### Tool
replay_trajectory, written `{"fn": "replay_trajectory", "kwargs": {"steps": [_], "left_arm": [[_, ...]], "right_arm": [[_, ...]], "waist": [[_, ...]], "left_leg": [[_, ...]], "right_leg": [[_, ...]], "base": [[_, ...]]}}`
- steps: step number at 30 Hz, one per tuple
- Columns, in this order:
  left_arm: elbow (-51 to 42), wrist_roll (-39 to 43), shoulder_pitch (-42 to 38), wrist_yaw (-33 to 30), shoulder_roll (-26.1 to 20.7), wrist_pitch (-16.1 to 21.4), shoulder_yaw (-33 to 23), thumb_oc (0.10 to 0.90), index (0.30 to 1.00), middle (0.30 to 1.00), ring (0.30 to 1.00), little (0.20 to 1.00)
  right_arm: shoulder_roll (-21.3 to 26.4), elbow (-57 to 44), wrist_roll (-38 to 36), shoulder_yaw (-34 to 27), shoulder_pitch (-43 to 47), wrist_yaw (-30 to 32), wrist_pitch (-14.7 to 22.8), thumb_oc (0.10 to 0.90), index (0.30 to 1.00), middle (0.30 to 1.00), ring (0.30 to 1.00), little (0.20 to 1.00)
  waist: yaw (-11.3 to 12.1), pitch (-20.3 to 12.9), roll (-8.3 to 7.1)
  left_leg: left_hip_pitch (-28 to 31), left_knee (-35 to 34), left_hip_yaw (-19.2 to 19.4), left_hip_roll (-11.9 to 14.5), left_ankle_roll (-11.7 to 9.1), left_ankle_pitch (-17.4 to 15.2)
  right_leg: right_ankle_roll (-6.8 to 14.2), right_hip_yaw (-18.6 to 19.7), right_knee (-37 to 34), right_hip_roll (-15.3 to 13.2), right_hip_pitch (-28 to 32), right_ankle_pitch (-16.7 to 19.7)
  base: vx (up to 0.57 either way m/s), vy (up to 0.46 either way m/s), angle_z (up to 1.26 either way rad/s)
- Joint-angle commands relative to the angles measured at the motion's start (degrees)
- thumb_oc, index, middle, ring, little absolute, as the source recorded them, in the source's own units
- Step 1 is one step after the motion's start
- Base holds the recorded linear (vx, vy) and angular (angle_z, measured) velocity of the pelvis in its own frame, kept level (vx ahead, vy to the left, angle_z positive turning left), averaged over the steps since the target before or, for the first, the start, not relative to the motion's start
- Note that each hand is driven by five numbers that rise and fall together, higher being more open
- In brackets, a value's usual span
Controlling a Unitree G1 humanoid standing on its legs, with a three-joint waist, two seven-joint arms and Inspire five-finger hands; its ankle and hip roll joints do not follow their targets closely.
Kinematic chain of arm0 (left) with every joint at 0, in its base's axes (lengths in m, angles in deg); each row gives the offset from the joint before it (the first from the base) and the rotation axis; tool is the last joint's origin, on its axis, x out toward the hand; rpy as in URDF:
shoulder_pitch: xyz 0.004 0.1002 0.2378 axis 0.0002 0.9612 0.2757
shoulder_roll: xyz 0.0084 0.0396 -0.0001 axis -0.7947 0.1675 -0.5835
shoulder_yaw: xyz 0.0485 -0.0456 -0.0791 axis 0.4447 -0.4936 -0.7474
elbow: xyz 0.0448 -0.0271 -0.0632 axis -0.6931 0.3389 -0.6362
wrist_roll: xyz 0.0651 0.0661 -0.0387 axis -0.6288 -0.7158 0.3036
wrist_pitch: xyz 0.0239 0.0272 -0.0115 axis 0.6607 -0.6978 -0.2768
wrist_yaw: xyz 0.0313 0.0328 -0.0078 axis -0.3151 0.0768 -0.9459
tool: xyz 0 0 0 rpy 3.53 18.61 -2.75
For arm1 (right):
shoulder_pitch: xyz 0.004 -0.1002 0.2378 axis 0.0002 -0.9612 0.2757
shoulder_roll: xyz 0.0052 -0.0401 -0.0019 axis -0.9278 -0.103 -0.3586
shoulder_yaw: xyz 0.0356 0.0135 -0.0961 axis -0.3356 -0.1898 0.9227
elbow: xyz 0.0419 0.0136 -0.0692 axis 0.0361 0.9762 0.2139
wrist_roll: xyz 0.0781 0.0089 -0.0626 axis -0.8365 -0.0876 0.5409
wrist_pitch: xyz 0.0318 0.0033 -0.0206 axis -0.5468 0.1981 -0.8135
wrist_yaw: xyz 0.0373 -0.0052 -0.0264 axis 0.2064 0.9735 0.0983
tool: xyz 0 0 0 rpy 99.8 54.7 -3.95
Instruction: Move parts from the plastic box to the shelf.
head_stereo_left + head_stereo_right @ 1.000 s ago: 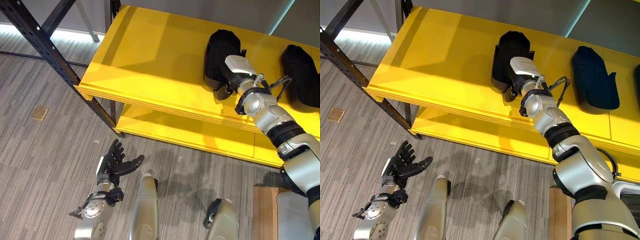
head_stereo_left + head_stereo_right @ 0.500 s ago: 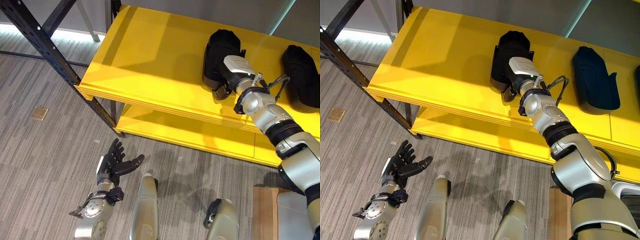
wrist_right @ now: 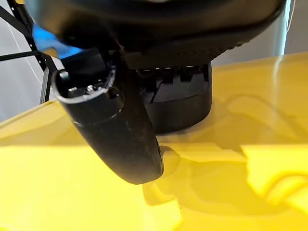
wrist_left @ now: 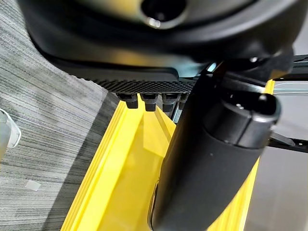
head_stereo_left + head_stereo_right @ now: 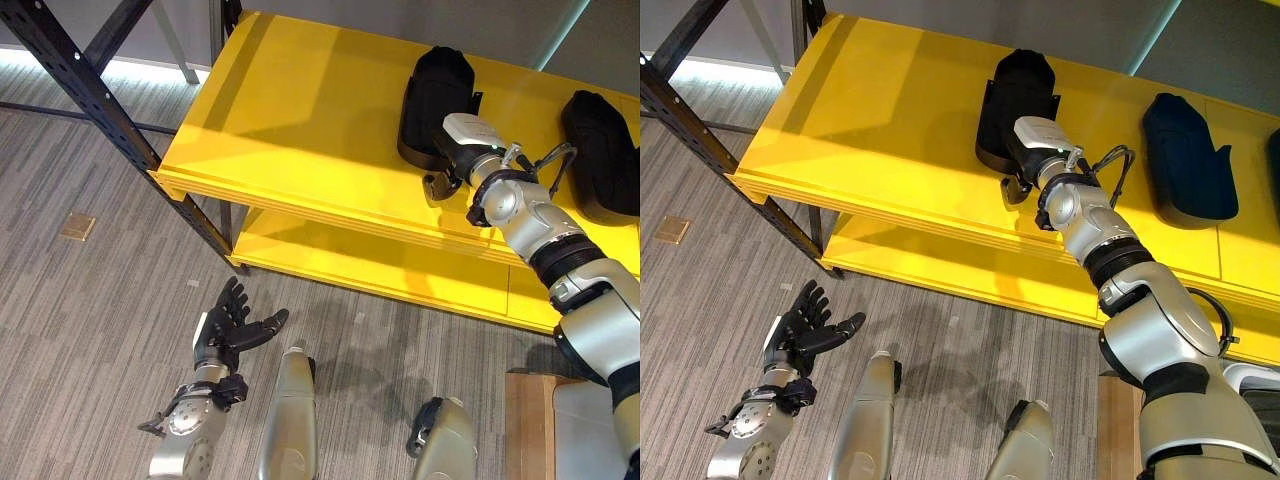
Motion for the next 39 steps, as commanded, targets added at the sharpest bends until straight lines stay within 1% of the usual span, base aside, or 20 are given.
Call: {"fn": "replay_trajectory", "kwargs": {"steps": [1,4,14,22,26,28,34,39], "left_arm": [[-4.3,-0.2,-3.1,0.0,-3.4,6.0,-1.5,0.9,1.0,1.0,1.0,1.0],[-3.9,-0.1,-3.2,-0.1,-3.3,6.0,-1.5,0.9,1.0,1.0,1.0,1.0],[-3.7,-0.4,-3.6,0.2,-3.7,5.8,-1.5,0.9,1.0,1.0,1.0,1.0],[-3.4,-0.6,-3.9,0.3,-3.8,5.6,-1.6,0.9,1.0,1.0,1.0,1.0],[-3.3,-0.6,-3.9,0.5,-3.7,5.6,-1.9,0.9,1.0,1.0,1.0,1.0],[-3.3,-0.7,-4.0,0.4,-3.6,5.6,-1.9,0.9,1.0,1.0,1.0,1.0],[-3.1,-1.1,-4.3,0.5,-3.4,5.6,-2.2,0.9,1.0,1.0,1.0,1.0],[-2.7,-1.1,-4.6,0.6,-3.2,5.5,-2.3,0.9,1.0,1.0,1.0,1.0]], "right_arm": [[2.2,-2.0,-1.5,-0.4,6.4,0.8,0.6,0.9,1.0,1.0,1.0,1.0],[3.1,-4.3,-1.9,0.5,7.2,0.3,0.9,0.9,1.0,1.0,1.0,1.0],[5.2,-6.0,-2.2,2.0,8.9,-1.0,1.1,0.9,1.0,1.0,1.0,1.0],[6.2,-7.1,-1.9,3.2,8.9,-2.3,1.3,0.9,1.0,1.0,1.0,1.0],[8.0,-8.8,-3.2,3.3,8.7,-3.4,1.7,0.9,1.0,1.0,1.0,1.0],[8.1,-8.8,-3.7,3.2,8.1,-3.8,1.7,0.9,1.0,1.0,1.0,1.0],[10.2,-12.6,-4.8,4.7,7.4,-6.3,2.3,0.9,1.0,1.0,1.0,1.0],[10.9,-13.8,-5.7,4.8,7.0,-7.1,2.6,0.9,1.0,1.0,1.0,1.0]], "waist": [[0.8,-1.4,0.07],[0.6,-1.6,-0.24],[0.0,-1.7,-0.61],[-0.2,-1.5,-0.61],[-0.5,-1.6,-0.84],[-0.5,-1.5,-0.89],[-1.0,-1.4,-1.46],[-1.1,-1.6,-1.68]], "left_leg": [[6.1,-0.6,-3.2,4.5,0.4,-5.6],[6.2,-0.8,-3.1,4.7,0.2,-5.5],[6.7,-1.0,-3.0,5.0,0.0,-5.5],[6.9,-0.9,-2.9,5.2,-0.2,-5.5],[7.1,-1.2,-2.8,5.4,-0.2,-5.2],[7.1,-1.3,-2.8,5.5,-0.2,-5.1],[7.4,-1.9,-2.8,5.8,-0.4,-4.7],[7.3,-2.0,-2.8,5.9,-0.5,-4.7]], "right_leg": [[-1.3,1.9,-1.5,0.7,-1.0,3.1],[-1.3,2.0,-1.5,0.8,-1.0,3.1],[-1.3,2.0,-1.6,0.9,-0.7,3.1],[-1.2,2.3,-1.5,1.0,-0.8,3.1],[-1.2,2.2,-1.7,1.1,-0.6,3.2],[-1.2,2.2,-1.8,1.1,-0.6,3.3],[-1.1,2.1,-2.2,1.2,-0.4,3.4],[-1.1,1.9,-2.2,1.3,-0.4,3.3]], "base": [[0.0,0.0,0.0],[0.0,0.0,0.0],[0.0,0.0,0.0],[0.0,0.0,0.0],[0.0,0.0,0.0],[0.0,0.0,0.0],[0.0,-0.006,-0.02],[0.0,0.0,0.0]]}}
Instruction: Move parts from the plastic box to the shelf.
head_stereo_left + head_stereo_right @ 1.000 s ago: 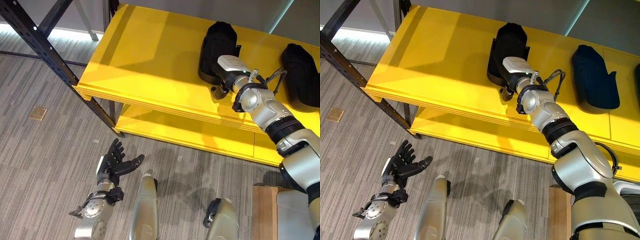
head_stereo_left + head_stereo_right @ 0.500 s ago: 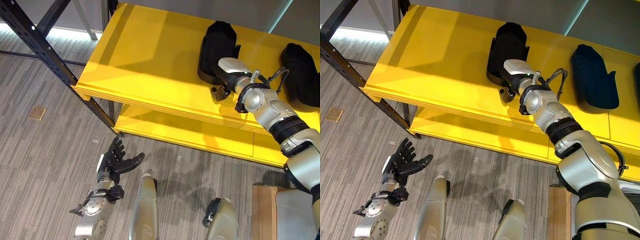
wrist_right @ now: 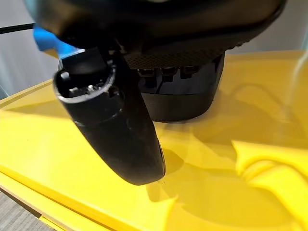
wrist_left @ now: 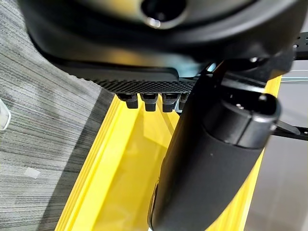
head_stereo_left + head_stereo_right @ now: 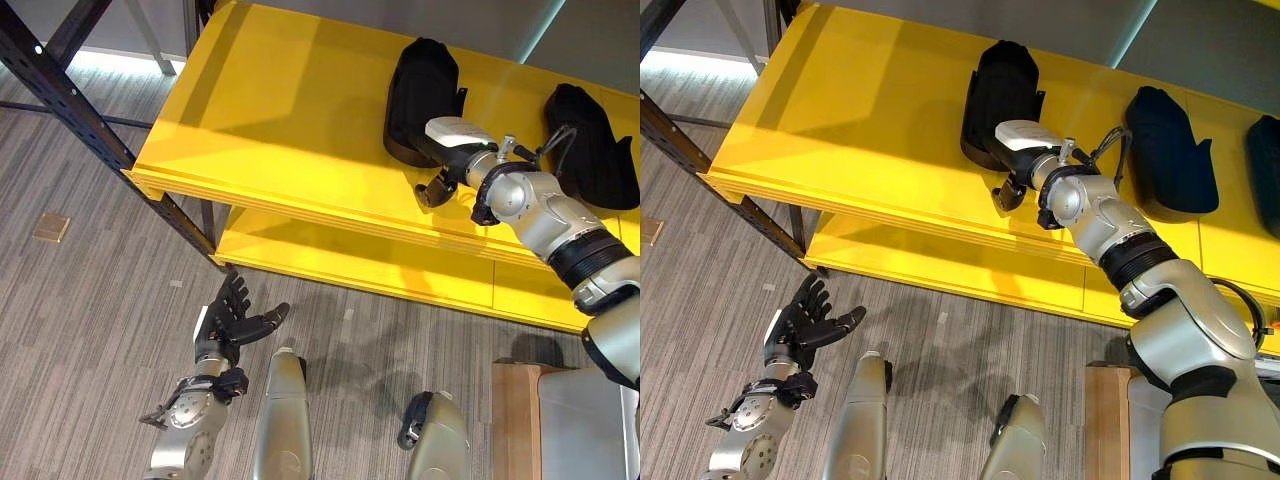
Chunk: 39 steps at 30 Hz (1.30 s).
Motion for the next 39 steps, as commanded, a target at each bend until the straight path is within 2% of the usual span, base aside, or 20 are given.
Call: {"fn": "replay_trajectory", "kwargs": {"steps": [1,16,39], "left_arm": [[-3.2,-1.1,-2.8,0.5,-3.2,5.4,-2.2,0.9,1.0,1.0,1.0,1.0],[-2.9,-1.2,-2.8,0.3,-3.0,5.2,-2.6,0.9,1.0,1.0,1.0,1.0],[-3.3,-1.9,-3.1,0.3,-2.8,4.7,-2.9,0.9,1.0,1.0,1.0,1.0]], "right_arm": [[3.9,-2.4,-2.9,-0.5,6.7,1.3,1.1,0.9,1.0,1.0,1.0,1.0],[6.1,-6.5,-5.4,-1.8,4.8,0.3,1.2,0.9,1.0,1.0,1.0,1.0],[10.1,-17.4,-9.4,-1.9,1.3,-3.7,2.1,0.9,1.0,1.0,1.0,1.0]], "waist": [[0.5,-2.3,-0.12],[0.0,-2.1,-0.13],[-0.9,-2.2,-1.13]], "left_leg": [[7.0,-1.1,-2.9,5.0,0.0,-4.9],[6.9,-0.7,-2.7,5.1,-0.1,-4.9],[7.1,-1.0,-2.4,5.5,-0.1,-4.7]], "right_leg": [[-1.4,2.2,-1.8,0.2,-0.4,3.3],[-1.3,2.6,-1.6,0.3,-0.7,3.6],[-1.2,2.1,-2.4,0.5,0.0,3.9]], "base": [[0.0,0.0,0.0],[0.0,0.0,0.0],[0.0,0.0,0.0]]}}
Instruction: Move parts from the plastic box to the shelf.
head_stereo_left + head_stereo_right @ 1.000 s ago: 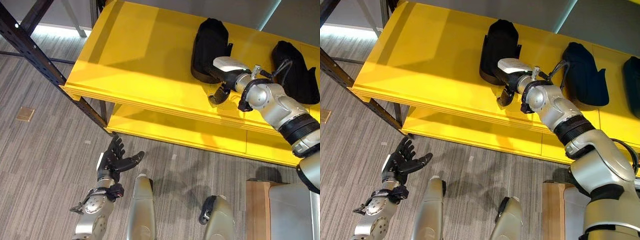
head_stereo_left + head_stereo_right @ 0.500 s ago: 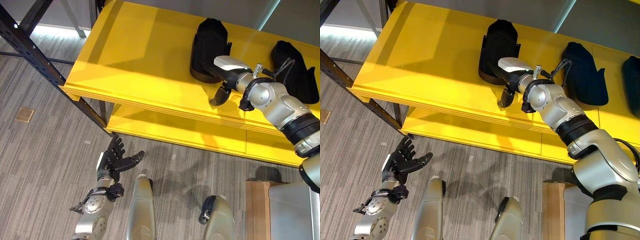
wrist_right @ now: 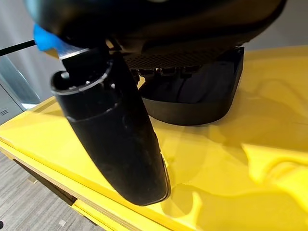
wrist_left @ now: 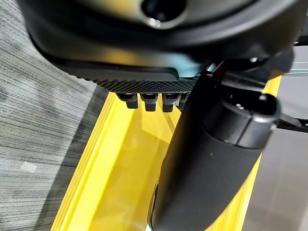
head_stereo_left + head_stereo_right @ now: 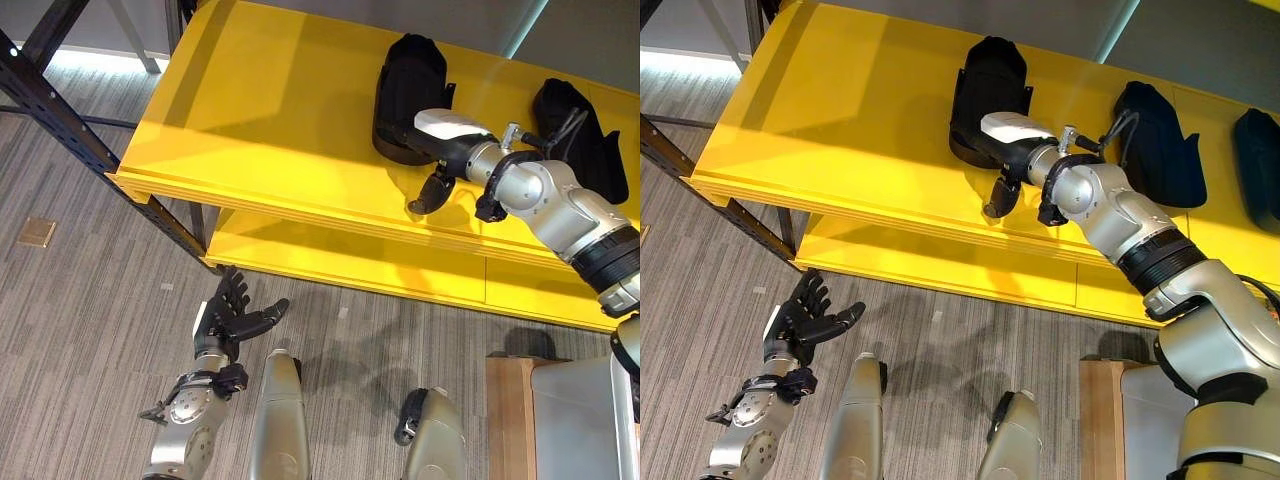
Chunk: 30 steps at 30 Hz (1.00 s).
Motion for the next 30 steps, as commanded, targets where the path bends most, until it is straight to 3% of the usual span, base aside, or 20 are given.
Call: {"fn": "replay_trajectory", "kwargs": {"steps": [1,30], "left_arm": [[-3.5,-1.9,-2.1,0.4,-2.8,4.7,-2.7,0.9,1.0,1.0,1.0,1.0],[-3.9,-2.4,-2.5,0.8,-2.3,4.4,-3.0,0.9,1.0,1.0,1.0,1.0]], "right_arm": [[4.0,-4.8,-4.0,-2.0,1.8,1.2,1.8,0.9,1.0,1.0,1.0,1.0],[4.5,-7.2,-12.4,-2.8,-3.8,-4.3,0.7,0.9,1.0,1.0,1.0,1.0]], "waist": [[0.6,-2.5,-0.29],[1.0,-1.4,-0.89]], "left_leg": [[6.9,-0.8,-2.5,5.4,-0.1,-4.7],[5.8,-0.3,-3.0,5.5,0.0,-4.4]], "right_leg": [[-1.1,2.1,-1.8,0.3,-0.2,3.8],[-1.2,1.9,-1.5,0.4,-0.7,3.8]], "base": [[0.0,0.0,0.0],[0.0,-0.001,0.0]]}}
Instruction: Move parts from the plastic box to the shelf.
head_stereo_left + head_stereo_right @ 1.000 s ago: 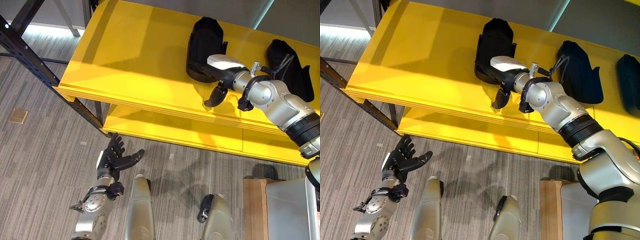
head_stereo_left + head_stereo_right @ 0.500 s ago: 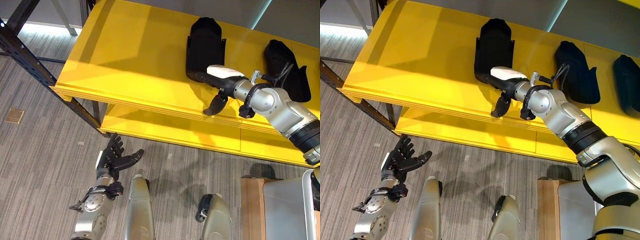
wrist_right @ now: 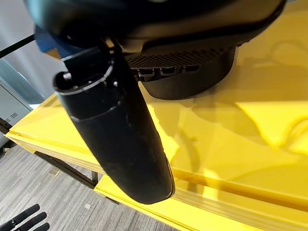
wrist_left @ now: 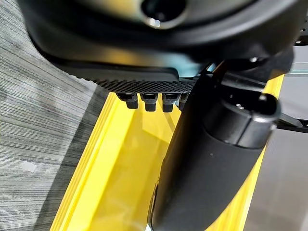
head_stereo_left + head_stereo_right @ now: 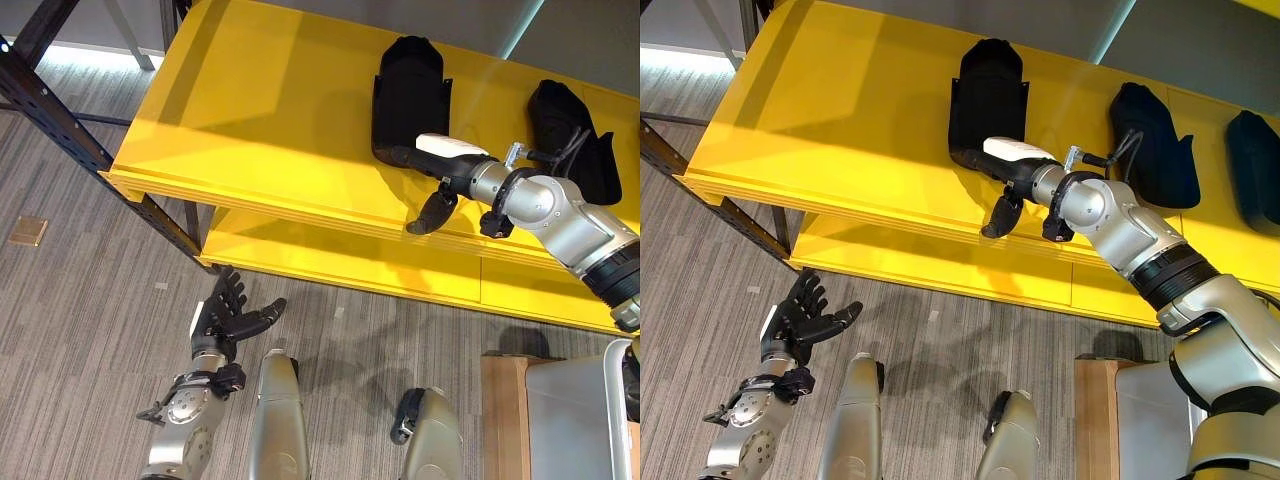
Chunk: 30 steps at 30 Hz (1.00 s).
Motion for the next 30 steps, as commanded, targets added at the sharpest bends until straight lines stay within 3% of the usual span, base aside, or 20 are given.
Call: {"fn": "replay_trajectory", "kwargs": {"steps": [1,30], "left_arm": [[-3.9,-2.0,-2.6,0.7,-2.3,4.6,-2.1,0.9,1.0,1.0,1.0,1.0],[-4.1,-1.6,-3.5,0.5,-2.5,4.7,-1.4,0.9,1.0,1.0,1.0,1.0]], "right_arm": [[1.1,-2.4,-3.4,-2.7,0.4,-0.6,1.0,0.9,1.0,1.0,1.0,1.0],[-1.3,-2.6,-7.1,-6.3,0.6,1.8,1.5,0.9,1.0,1.0,1.0,1.0]], "waist": [[0.9,-1.6,-0.28],[0.7,-1.8,0.38]], "left_leg": [[5.7,-0.1,-2.8,4.8,0.0,-4.4],[5.5,0.0,-3.1,4.6,0.2,-4.5]], "right_leg": [[-1.0,2.4,-1.4,-0.1,-0.8,3.8],[-0.8,2.2,-1.6,0.1,-0.4,4.1]], "base": [[0.0,0.0,0.0],[0.0,0.0,0.0]]}}
